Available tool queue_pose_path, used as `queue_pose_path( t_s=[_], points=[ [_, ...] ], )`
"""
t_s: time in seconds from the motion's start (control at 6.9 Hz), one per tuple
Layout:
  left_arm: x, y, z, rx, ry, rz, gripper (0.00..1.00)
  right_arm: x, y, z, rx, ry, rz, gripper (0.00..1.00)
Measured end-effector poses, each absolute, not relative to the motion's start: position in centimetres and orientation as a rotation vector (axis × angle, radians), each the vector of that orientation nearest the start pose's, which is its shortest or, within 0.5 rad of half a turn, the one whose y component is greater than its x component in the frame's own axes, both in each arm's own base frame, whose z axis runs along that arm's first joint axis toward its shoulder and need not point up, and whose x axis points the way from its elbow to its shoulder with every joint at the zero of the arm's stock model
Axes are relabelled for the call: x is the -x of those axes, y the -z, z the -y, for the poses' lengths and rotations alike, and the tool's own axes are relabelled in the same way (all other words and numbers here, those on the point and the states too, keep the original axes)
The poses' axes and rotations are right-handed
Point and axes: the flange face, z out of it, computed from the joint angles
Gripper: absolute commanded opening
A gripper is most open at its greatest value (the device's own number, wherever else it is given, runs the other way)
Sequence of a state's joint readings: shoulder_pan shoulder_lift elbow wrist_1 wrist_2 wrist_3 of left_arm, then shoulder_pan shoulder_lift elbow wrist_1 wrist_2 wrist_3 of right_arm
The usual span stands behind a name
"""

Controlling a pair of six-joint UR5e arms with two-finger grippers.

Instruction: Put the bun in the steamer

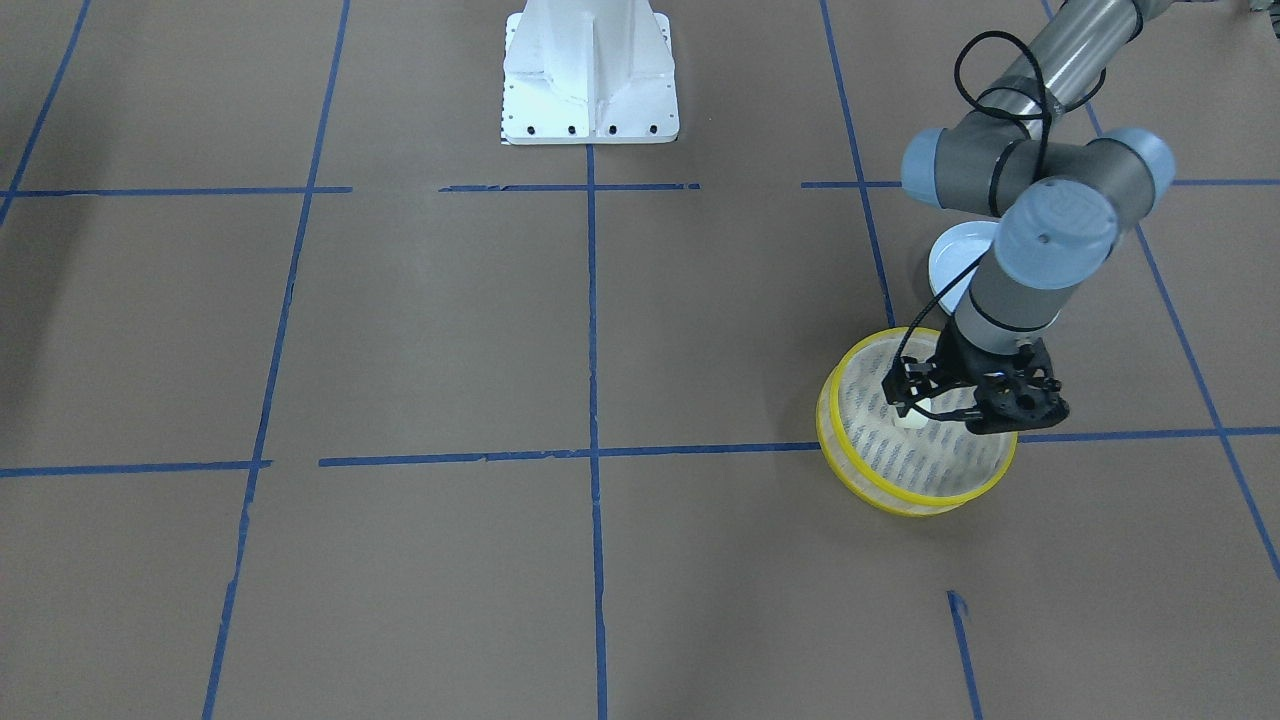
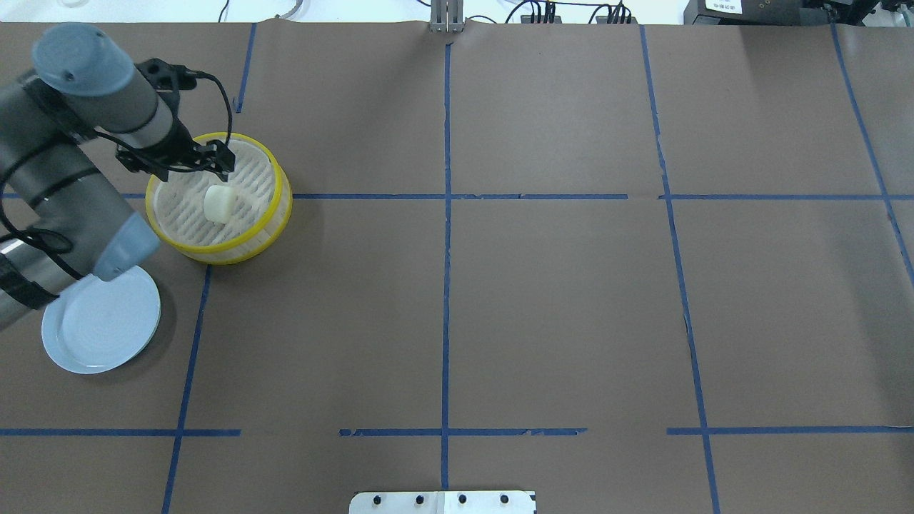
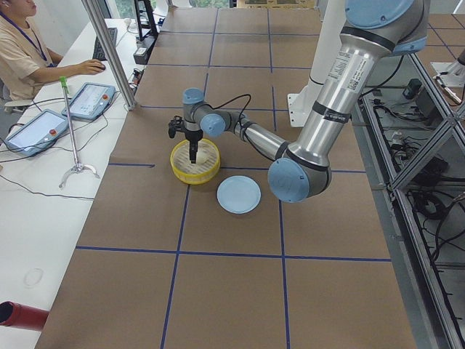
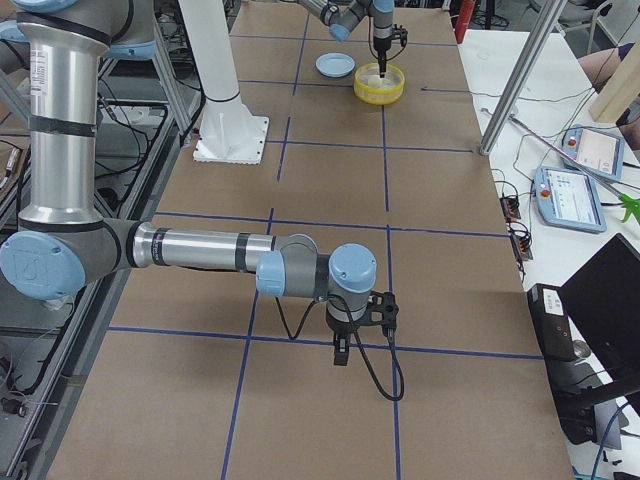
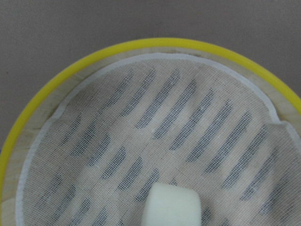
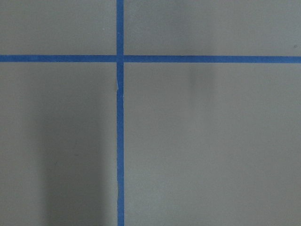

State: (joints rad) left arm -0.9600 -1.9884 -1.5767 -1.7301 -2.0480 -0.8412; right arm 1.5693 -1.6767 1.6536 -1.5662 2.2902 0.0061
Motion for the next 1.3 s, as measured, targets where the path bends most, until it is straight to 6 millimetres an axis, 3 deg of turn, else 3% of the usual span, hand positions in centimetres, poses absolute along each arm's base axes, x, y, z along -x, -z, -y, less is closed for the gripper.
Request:
queue_pose_path(
  t_s=[0.14,0.29,0.58,0.87,1.01,1.16,1.3],
  points=[
    [-23.9,-41.9,60.1,-0.149,0.062,-0.75,0.99,-6.7,-67.1,44.6,0.02,-0.011,0.719,1.0],
    [-17.1,-43.9,59.3,-0.184,0.034,-0.759,0.99,-6.7,-67.1,44.6,0.02,-0.011,0.719,1.0],
    [-4.7,-50.5,54.0,-0.241,-0.028,-0.711,0.99,-6.7,-67.1,44.6,0.02,-0.011,0.719,1.0],
    [5.9,-57.0,47.2,-0.273,-0.063,-0.641,0.99,-6.7,-67.1,44.6,0.02,-0.011,0.719,1.0],
    [9.6,-59.5,44.4,-0.277,-0.069,-0.618,0.99,-6.7,-67.1,44.6,0.02,-0.011,0.719,1.0],
    [12.1,-61.4,42.6,-0.275,-0.062,-0.622,0.99,-6.7,-67.1,44.6,0.02,-0.011,0.719,1.0],
    [13.0,-62.4,41.8,-0.252,-0.046,-0.653,0.99,-6.7,-67.1,44.6,0.02,-0.011,0.719,1.0]
  ],
)
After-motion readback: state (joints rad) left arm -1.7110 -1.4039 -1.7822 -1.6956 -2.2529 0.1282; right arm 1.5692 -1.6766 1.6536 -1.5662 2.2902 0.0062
